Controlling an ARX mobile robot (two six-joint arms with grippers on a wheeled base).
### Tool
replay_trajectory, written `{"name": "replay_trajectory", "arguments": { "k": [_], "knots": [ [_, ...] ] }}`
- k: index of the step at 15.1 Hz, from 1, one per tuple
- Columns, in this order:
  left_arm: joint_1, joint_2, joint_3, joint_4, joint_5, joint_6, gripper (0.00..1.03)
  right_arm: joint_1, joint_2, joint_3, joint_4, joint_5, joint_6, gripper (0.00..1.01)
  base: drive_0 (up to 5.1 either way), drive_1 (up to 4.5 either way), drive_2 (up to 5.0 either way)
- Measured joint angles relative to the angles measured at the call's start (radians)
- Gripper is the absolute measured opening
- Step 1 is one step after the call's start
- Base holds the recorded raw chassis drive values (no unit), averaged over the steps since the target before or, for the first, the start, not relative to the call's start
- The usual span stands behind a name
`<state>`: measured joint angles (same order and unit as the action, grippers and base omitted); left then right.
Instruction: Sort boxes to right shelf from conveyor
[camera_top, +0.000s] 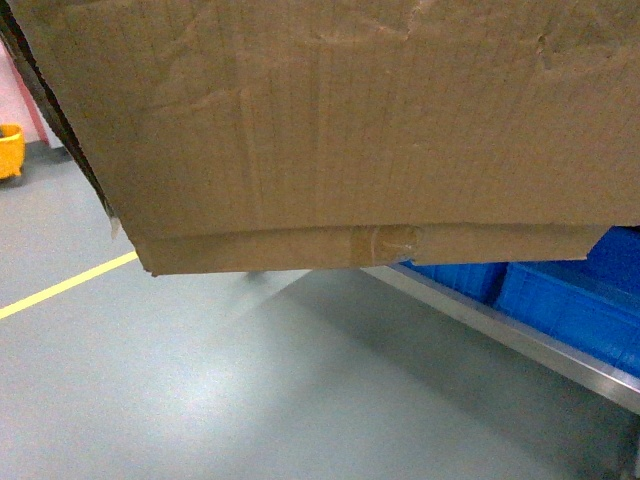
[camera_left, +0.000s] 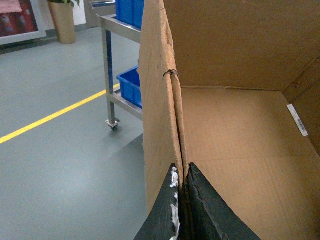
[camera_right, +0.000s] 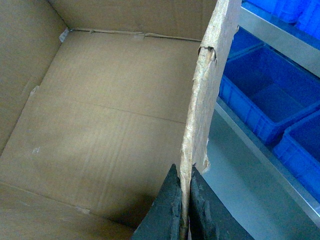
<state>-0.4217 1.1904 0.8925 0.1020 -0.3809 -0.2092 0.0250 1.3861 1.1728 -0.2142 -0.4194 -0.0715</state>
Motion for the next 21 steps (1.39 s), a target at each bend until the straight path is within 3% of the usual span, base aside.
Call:
{"name": "replay_trajectory", "arguments": {
  "k": [21],
  "knots": [
    [0.000, 0.000, 0.000, 0.000, 0.000, 0.000, 0.02, 0.000, 0.000, 0.000, 0.000, 0.000, 0.000, 0.02, -1.4, -1.39, -1.4]
  ]
}}
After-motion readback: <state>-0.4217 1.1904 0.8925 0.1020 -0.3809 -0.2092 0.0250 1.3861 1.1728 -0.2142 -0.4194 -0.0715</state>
